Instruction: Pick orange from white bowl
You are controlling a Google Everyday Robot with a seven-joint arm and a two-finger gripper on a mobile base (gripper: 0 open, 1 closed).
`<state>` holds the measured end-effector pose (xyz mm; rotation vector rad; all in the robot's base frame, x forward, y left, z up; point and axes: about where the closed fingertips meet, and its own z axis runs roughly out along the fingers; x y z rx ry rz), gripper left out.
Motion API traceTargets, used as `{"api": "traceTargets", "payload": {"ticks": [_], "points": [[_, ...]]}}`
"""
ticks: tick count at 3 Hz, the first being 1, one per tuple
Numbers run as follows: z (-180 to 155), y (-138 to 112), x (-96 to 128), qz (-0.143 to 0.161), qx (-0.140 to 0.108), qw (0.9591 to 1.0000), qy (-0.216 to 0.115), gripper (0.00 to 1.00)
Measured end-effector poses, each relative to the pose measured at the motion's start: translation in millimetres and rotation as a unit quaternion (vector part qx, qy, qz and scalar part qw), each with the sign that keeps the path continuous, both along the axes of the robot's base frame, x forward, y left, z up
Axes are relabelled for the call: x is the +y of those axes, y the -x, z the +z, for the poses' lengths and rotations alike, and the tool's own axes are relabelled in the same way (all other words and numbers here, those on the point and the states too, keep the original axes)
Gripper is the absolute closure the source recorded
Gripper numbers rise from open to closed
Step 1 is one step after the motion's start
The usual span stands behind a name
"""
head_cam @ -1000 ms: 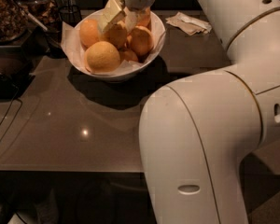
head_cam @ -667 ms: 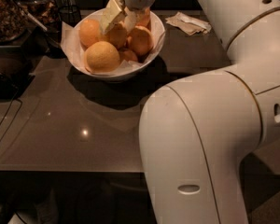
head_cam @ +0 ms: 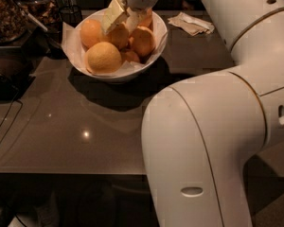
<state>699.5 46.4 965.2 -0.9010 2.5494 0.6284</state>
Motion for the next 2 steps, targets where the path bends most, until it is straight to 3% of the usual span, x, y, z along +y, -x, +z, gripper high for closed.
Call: {"api": "traceTargets", "payload": {"ticks": [2], "points": [[49.4,9.7,15.1,0.033,-0.050,0.9971,-0.047,1.00]]}}
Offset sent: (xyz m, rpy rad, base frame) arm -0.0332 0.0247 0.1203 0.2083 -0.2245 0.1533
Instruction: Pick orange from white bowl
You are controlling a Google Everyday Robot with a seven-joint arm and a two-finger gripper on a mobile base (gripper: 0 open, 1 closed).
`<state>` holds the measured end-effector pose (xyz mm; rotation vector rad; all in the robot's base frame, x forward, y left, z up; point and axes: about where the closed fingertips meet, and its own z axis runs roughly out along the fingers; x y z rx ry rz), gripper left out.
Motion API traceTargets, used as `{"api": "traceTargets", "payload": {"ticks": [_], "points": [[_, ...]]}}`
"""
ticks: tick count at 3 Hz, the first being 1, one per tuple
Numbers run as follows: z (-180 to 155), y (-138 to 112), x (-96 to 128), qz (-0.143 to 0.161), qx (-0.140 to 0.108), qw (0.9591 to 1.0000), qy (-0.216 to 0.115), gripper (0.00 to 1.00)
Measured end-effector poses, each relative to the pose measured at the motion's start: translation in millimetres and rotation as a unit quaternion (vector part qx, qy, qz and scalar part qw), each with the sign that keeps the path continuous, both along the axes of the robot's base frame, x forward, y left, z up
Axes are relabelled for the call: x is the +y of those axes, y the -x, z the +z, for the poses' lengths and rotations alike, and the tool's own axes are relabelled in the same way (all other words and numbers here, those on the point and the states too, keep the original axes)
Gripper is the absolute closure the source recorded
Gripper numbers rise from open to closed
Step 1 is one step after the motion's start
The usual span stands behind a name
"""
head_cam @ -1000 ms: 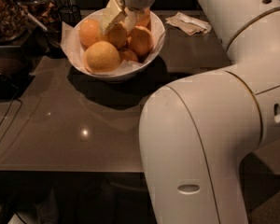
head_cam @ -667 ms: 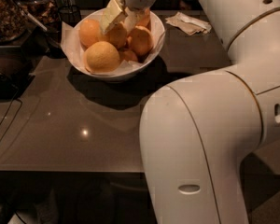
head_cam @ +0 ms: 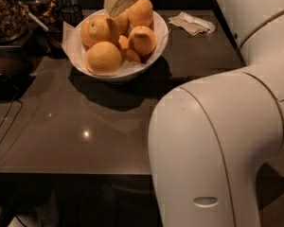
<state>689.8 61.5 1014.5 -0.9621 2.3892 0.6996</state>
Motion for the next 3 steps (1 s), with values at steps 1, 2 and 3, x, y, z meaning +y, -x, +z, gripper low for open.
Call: {"api": "traceTargets", "payload": {"ticks": [1,2,3], "points": [[0.0,0.0,0.0,0.000,0.000,1.0000,0.000,1.00],[0.0,0.0,0.1,0.000,0.000,1.0000,0.000,0.82],[-0.1,0.0,0.1,0.000,0.000,1.0000,0.000,0.58]]}}
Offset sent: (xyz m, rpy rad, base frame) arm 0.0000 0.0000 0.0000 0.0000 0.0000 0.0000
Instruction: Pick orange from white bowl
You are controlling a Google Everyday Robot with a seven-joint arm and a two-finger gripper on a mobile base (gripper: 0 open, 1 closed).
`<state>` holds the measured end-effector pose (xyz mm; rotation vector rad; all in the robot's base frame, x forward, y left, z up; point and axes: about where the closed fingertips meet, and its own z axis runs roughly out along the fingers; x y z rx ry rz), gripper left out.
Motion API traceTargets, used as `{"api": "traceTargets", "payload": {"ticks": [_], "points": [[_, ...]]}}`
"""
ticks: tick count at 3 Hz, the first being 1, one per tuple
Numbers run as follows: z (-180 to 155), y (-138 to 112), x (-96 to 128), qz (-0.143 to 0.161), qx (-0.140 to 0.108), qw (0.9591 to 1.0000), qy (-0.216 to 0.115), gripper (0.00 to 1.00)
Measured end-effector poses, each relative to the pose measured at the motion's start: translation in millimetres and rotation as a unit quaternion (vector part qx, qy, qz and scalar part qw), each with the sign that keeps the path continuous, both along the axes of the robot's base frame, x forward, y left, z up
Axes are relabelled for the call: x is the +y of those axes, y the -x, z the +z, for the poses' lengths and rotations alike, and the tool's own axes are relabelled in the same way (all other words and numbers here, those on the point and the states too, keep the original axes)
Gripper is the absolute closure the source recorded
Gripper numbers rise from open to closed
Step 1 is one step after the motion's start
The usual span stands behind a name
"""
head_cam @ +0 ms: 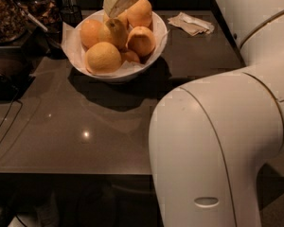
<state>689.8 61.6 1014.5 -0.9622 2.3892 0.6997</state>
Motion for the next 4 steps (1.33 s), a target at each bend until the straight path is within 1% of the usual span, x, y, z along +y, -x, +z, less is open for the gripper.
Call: {"api": "traceTargets", "payload": {"ticks": [2,3,4], "points": [[0.0,0.0,0.1,0.000,0.000,1.0000,0.000,0.12],[0.0,-0.1,0.0,0.000,0.000,1.0000,0.000,0.00],[0.5,-3.5,-3.3,-0.011,-0.019,0.9997,0.011,0.00]]}}
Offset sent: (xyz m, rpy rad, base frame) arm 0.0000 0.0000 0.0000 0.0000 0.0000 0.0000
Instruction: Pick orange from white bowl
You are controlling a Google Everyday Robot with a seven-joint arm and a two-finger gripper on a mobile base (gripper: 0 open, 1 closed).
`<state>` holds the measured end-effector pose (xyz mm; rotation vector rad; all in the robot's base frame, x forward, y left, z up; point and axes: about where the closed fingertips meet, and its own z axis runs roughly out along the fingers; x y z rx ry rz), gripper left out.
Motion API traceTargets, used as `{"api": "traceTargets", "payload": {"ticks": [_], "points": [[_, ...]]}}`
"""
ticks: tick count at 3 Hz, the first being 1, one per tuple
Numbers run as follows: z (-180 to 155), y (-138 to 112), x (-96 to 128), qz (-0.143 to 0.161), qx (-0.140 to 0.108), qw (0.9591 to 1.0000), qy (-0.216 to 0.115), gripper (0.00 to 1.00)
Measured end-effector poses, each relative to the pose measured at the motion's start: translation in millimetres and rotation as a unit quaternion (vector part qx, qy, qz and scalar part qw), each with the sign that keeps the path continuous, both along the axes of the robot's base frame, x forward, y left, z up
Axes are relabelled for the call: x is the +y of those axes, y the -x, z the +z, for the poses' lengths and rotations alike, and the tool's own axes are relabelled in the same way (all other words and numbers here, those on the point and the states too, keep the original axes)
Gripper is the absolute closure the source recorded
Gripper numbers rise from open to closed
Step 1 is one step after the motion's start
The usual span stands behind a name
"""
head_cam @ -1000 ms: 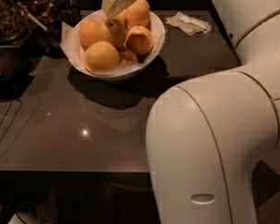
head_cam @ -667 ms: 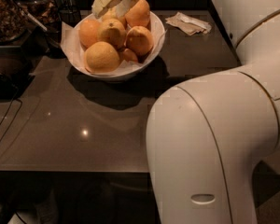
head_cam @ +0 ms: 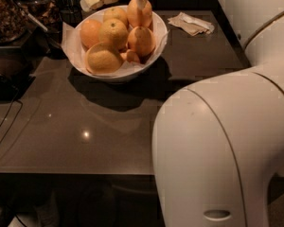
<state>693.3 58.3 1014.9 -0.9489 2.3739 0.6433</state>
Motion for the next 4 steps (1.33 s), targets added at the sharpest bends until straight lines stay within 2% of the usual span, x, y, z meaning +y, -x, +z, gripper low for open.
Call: {"api": "traceTargets", "payload": {"ticks": [1,2,3,4], "points": [[-3.1,-0.1,-3.4,-0.007,-0.013,0.9999,0.007,0.00],[-8.6,2.3,-6.6,-0.013,-0.012,0.9998,0.010,0.07],[-14.8,2.1,-8.0,-0.017,-0.007,0.9998,0.011,0.26],[-18.8,2.8,-7.1,-0.018,-0.003,0.9998,0.011,0.27]]}}
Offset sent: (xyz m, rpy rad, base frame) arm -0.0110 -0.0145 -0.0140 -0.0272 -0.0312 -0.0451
